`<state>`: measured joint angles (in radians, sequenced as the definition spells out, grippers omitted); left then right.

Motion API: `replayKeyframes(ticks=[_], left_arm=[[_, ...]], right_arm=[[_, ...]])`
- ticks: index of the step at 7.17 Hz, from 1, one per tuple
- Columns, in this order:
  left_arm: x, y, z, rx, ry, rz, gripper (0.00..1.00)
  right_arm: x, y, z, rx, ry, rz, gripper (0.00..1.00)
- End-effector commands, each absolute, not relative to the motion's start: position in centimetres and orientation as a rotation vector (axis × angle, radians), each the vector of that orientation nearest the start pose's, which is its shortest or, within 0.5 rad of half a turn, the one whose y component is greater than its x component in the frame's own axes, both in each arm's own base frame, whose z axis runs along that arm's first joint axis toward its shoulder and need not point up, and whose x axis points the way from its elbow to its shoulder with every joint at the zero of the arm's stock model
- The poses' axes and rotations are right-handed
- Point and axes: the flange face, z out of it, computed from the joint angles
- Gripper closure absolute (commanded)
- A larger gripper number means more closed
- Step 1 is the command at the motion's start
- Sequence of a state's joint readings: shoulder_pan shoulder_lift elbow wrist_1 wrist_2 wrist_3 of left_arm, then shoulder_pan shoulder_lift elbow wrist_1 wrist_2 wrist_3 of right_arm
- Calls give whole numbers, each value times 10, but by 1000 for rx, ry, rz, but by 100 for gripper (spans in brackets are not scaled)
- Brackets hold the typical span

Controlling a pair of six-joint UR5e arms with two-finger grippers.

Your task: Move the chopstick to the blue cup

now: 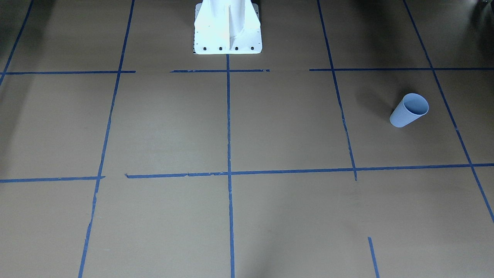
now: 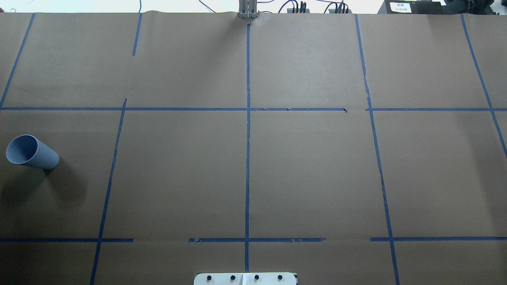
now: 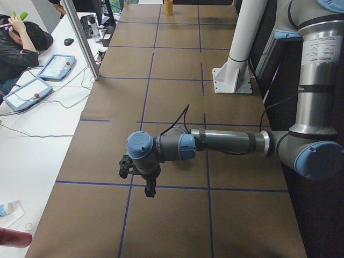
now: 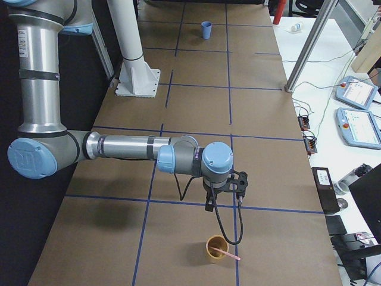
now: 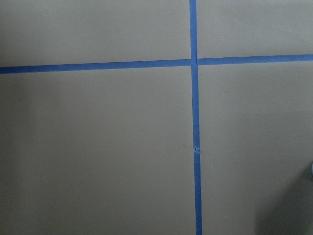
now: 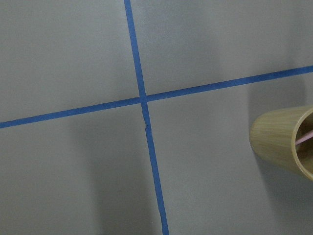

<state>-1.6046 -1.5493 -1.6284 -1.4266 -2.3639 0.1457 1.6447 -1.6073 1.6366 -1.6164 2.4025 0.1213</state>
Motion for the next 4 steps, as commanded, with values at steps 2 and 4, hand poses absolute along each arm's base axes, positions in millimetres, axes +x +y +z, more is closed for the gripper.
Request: replayKeyframes(ticks=[2, 4], left_arm=[[-78, -473, 651, -23, 798, 66, 0], [-78, -473, 649, -20, 798, 69, 0]], right_arm=[[94, -471, 642, -33, -840, 195, 0], [93, -471, 642, -33, -840, 192, 0]])
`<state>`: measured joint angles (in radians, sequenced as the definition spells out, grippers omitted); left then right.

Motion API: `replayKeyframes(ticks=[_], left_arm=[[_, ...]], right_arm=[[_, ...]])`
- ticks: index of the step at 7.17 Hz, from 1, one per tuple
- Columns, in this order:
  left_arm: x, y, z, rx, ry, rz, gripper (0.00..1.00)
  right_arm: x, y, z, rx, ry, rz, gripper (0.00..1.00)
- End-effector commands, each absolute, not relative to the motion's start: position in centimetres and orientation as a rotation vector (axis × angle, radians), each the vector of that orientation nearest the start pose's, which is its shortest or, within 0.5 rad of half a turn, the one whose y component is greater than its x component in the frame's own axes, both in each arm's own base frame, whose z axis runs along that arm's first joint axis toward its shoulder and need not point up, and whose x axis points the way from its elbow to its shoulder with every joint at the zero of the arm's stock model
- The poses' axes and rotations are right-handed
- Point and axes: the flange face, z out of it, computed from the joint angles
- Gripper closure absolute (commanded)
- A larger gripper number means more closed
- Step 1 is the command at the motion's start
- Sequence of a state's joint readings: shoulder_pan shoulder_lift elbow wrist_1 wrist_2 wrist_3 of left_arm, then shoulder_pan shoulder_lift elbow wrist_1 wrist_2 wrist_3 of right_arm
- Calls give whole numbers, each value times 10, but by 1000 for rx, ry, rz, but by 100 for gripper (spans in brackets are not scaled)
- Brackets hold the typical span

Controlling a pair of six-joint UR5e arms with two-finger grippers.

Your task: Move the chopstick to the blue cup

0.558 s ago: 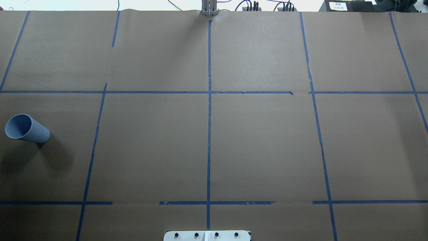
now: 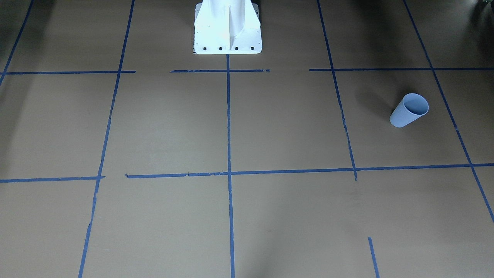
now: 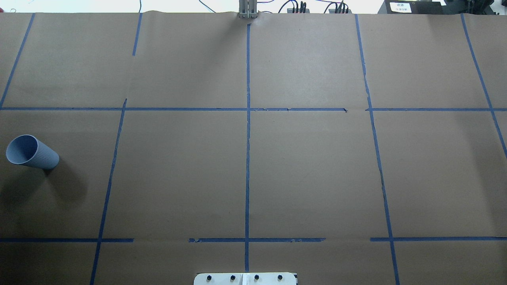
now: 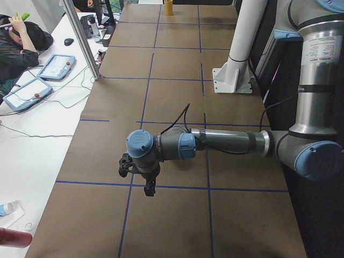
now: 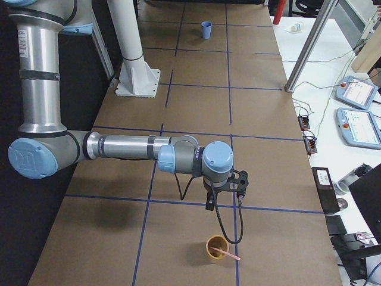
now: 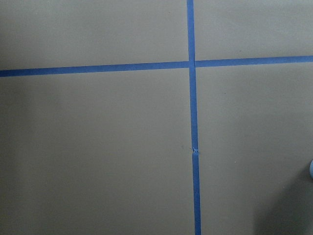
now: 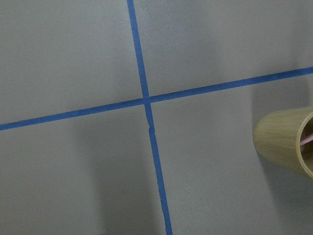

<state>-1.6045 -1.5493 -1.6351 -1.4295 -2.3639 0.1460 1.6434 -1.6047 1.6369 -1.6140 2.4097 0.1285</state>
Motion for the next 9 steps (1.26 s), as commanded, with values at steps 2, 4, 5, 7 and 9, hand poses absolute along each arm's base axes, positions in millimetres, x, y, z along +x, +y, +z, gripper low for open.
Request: replayKeyframes(ticks=[2, 4, 5, 7, 9], left_arm=[[-78, -475, 639, 0, 796, 79, 0], [-46, -479, 568, 22, 866, -3, 0], [-6, -469, 540, -10, 876, -5, 0], [47, -468, 537, 2, 896, -7, 0], [89, -466, 566, 16, 921, -30, 0]], right_arm=[[93, -473, 640, -31, -840, 194, 0], [94, -473, 634, -21, -840, 192, 0], [94, -473, 631, -15, -840, 190, 0], [93, -473, 629, -11, -842, 188, 0], [93, -474, 623, 0, -842, 184, 0]])
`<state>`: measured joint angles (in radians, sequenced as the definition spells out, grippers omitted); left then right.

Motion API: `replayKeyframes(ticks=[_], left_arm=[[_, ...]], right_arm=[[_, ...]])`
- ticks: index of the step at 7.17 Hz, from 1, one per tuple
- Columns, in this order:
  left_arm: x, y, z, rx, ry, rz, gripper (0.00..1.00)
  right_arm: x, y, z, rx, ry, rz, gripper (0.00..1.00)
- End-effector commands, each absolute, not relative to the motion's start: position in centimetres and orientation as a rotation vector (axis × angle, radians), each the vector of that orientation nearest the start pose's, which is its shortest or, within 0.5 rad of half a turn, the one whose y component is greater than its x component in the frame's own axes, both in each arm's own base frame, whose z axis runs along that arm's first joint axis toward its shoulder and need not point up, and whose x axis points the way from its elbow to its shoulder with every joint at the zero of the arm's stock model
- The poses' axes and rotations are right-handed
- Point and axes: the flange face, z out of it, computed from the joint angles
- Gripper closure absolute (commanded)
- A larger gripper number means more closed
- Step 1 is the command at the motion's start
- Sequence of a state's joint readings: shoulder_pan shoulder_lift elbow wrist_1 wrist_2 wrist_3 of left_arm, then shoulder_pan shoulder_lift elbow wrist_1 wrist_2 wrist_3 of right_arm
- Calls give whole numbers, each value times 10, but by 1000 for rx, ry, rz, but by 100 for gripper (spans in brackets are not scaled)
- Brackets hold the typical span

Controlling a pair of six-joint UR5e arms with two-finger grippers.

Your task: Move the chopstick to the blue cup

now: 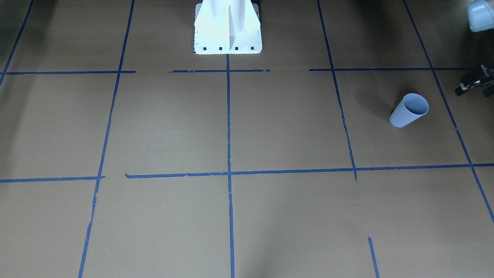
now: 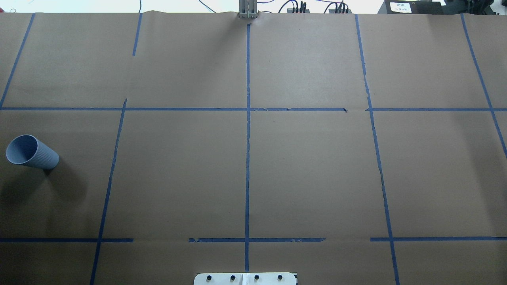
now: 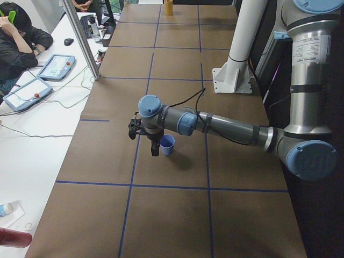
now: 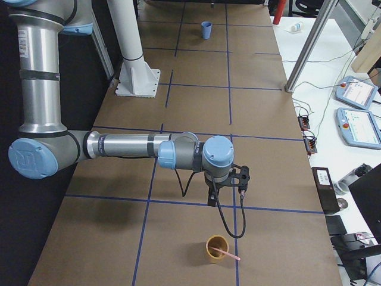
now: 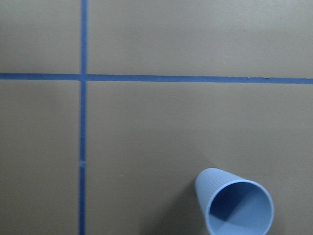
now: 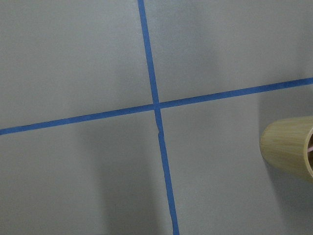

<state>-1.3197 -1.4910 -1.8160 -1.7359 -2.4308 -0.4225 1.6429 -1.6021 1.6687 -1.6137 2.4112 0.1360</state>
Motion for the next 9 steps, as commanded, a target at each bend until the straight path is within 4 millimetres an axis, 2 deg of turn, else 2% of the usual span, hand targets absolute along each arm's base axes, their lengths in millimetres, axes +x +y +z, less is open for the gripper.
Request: replayKeyframes(ticks=[1, 3, 5, 6, 7, 8, 9], left_arm=[[108, -465, 579, 12, 934, -36, 0], [137, -458, 582, -10, 930, -9, 0], [149, -456, 595, -29, 905, 4, 0], [152, -455, 600, -33, 897, 6, 4], [155, -456, 598, -33, 898, 10, 14], [157, -457, 596, -41, 899, -5, 36], [163, -457, 592, -60, 903, -34, 70]], right_arm=[[94, -474, 623, 0, -841, 184, 0], [94, -474, 623, 2, -841, 184, 0], [94, -474, 623, 0, -841, 183, 0], [94, -473, 624, -2, -839, 184, 0], [93, -473, 624, -2, -841, 184, 0], [93, -473, 624, -2, -841, 184, 0], [93, -473, 624, -2, -841, 184, 0]])
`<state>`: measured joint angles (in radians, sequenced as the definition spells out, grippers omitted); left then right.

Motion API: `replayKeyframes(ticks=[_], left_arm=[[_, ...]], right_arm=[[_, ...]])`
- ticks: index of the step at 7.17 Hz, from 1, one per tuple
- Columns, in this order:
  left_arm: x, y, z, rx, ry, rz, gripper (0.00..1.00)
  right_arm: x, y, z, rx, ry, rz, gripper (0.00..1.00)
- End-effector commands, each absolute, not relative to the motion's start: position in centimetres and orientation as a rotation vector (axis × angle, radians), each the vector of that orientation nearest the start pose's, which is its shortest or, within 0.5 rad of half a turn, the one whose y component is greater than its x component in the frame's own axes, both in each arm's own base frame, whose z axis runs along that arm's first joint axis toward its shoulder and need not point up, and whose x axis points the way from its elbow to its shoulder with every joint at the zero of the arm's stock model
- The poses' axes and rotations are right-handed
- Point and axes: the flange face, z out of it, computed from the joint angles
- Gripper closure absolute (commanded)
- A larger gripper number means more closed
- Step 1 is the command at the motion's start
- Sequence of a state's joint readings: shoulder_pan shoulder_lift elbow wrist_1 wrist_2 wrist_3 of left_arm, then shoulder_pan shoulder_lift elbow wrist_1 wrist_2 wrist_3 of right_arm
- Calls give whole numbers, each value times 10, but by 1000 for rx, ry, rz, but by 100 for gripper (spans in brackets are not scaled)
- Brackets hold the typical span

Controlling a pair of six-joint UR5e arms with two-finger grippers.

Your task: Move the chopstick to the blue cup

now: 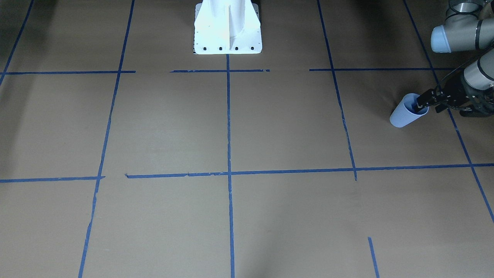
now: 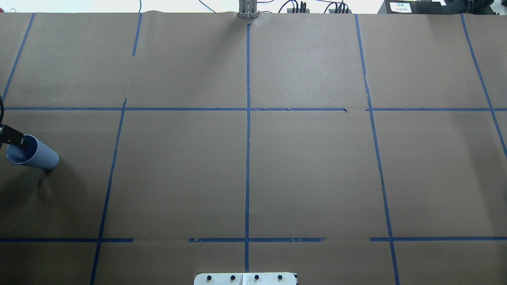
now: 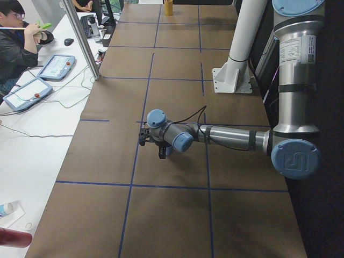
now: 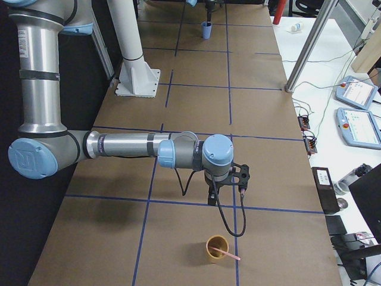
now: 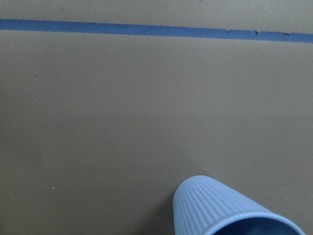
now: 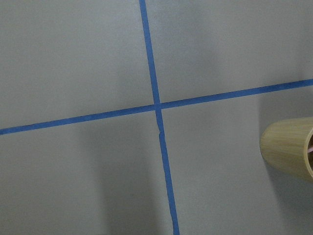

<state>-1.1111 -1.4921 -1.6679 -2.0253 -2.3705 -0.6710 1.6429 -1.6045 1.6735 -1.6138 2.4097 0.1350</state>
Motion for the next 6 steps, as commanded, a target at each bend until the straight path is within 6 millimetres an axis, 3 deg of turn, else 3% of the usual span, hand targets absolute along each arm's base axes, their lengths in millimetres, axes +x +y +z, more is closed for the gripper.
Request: replayKeyframes(ticks=[1, 3, 5, 6], left_arm=[[166, -459, 587, -63, 906, -46, 89], [165, -460, 583, -60, 910, -47, 100], [162, -458, 517, -46, 923, -42, 100], [165, -465, 459, -35, 923, -43, 100]], right_arm=[[93, -473, 624, -2, -841, 184, 0], [93, -473, 624, -2, -841, 184, 0], [93, -474, 623, 1, -842, 182, 0], [93, -475, 621, 4, -844, 181, 0]])
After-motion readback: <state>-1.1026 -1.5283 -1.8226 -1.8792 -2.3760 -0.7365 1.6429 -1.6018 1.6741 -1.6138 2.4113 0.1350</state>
